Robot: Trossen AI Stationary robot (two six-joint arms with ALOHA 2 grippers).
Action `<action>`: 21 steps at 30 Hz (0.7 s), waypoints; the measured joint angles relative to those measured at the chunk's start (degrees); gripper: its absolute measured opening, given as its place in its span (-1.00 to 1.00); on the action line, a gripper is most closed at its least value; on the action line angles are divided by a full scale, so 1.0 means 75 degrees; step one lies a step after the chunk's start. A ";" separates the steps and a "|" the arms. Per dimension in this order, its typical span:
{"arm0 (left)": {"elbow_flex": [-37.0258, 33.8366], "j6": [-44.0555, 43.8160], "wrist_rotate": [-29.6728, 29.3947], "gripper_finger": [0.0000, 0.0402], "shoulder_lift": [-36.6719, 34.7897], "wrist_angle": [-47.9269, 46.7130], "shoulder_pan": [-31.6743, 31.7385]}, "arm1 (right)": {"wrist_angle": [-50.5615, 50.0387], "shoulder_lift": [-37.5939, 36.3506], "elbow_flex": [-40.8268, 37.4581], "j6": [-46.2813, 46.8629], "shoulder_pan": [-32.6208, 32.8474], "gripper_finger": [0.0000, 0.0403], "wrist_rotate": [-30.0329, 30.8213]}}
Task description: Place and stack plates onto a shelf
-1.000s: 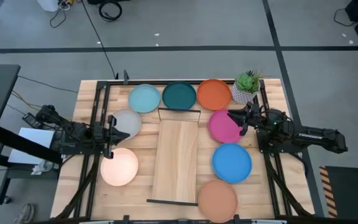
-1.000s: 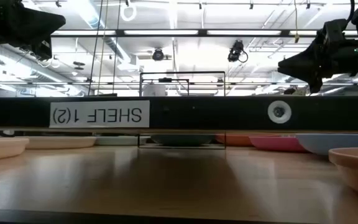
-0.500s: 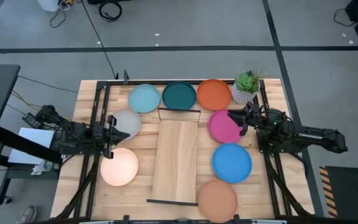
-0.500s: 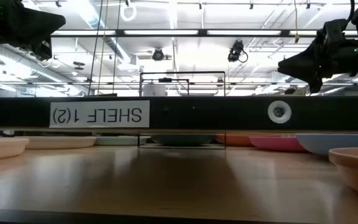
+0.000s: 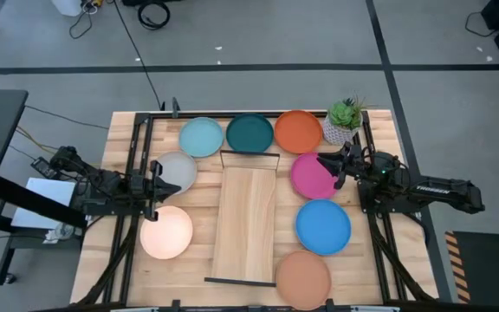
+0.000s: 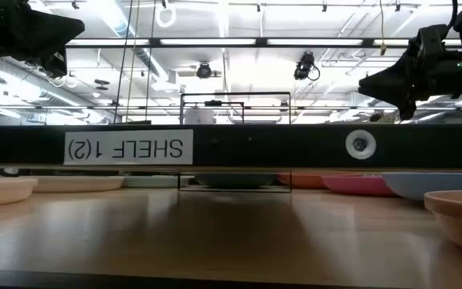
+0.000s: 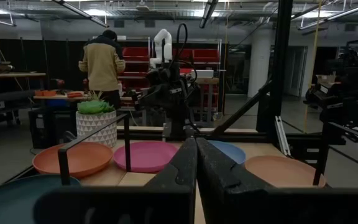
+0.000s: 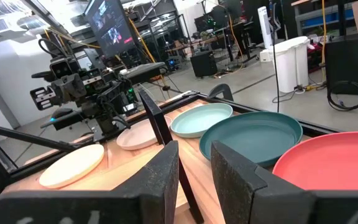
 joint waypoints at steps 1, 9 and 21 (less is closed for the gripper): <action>0.0000 0.0003 0.0000 -0.95 0.0000 0.0000 0.0000 | 0.0003 0.0001 -0.0003 0.0000 0.0000 -0.50 0.0000; 0.0000 0.0001 0.0000 -0.95 0.0000 0.0000 0.0001 | 0.0003 0.0000 0.0000 0.0000 0.0000 -0.50 0.0000; 0.0000 -0.2353 0.0001 -0.95 -0.0003 0.0052 0.0000 | 0.0002 0.0001 0.0000 -0.0001 0.0000 -0.50 0.0000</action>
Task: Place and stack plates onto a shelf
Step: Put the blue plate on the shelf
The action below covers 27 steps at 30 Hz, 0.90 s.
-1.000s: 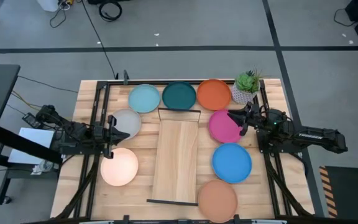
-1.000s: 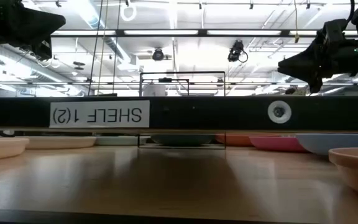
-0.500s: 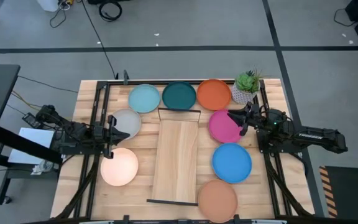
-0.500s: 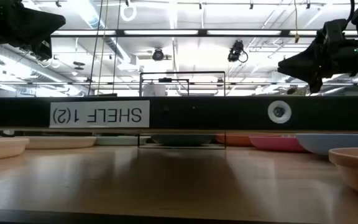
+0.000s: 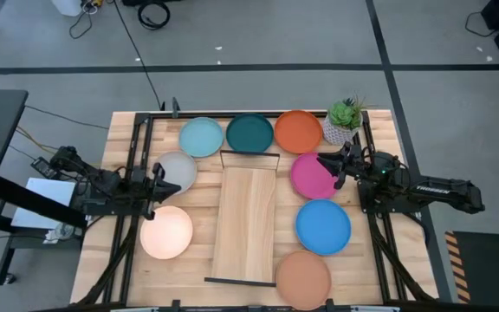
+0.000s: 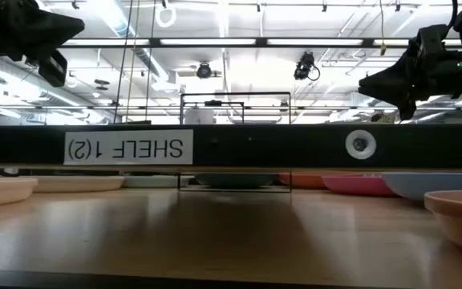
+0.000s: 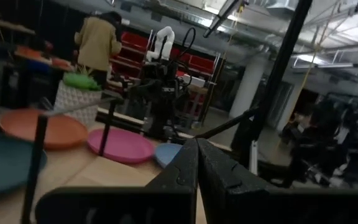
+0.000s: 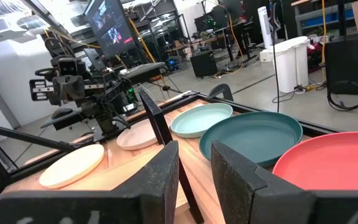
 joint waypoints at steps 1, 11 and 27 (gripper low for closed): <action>0.0000 -0.0023 0.0003 -0.95 0.0000 -0.0001 0.0001 | 0.0001 0.0001 0.0000 0.0001 0.0000 -0.50 0.0000; 0.0000 -0.0415 -0.0001 -0.95 0.0000 0.0000 0.0000 | 0.0002 0.0000 0.0000 0.0000 -0.0001 -0.50 0.0000; 0.0002 -0.0360 -0.0001 -0.95 0.0000 0.1516 -0.0001 | 0.1931 -0.0002 0.0000 0.1088 0.0000 -0.50 -0.1308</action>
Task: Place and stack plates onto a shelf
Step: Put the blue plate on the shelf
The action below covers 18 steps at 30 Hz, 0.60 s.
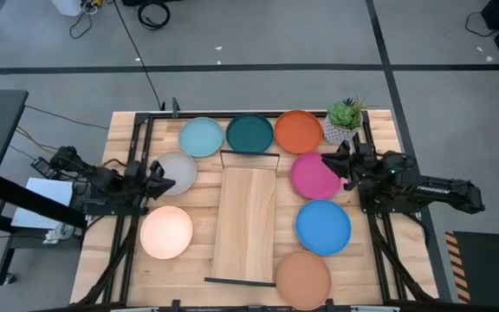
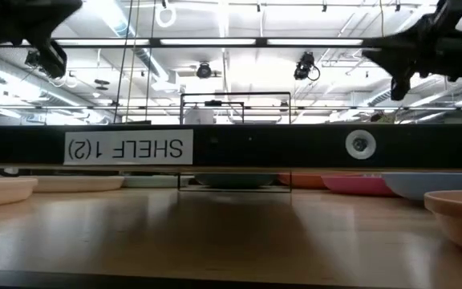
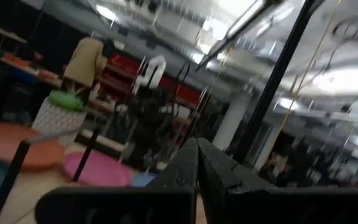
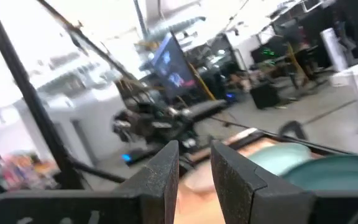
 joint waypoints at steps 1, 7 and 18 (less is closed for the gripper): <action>0.0003 0.0002 0.0000 -0.95 0.0000 0.0117 0.0000 | 0.0059 0.0000 0.0005 0.0213 0.0000 -0.50 0.0077; 0.0003 0.0617 -0.0010 -0.95 0.0003 0.0374 0.0006 | -0.1607 0.0590 0.0601 -0.0017 -0.0040 -0.50 0.0612; 0.0000 0.2532 -0.0289 -0.95 0.0003 0.0592 0.0006 | -0.4217 0.4143 0.2007 0.0375 0.0119 -0.50 0.0851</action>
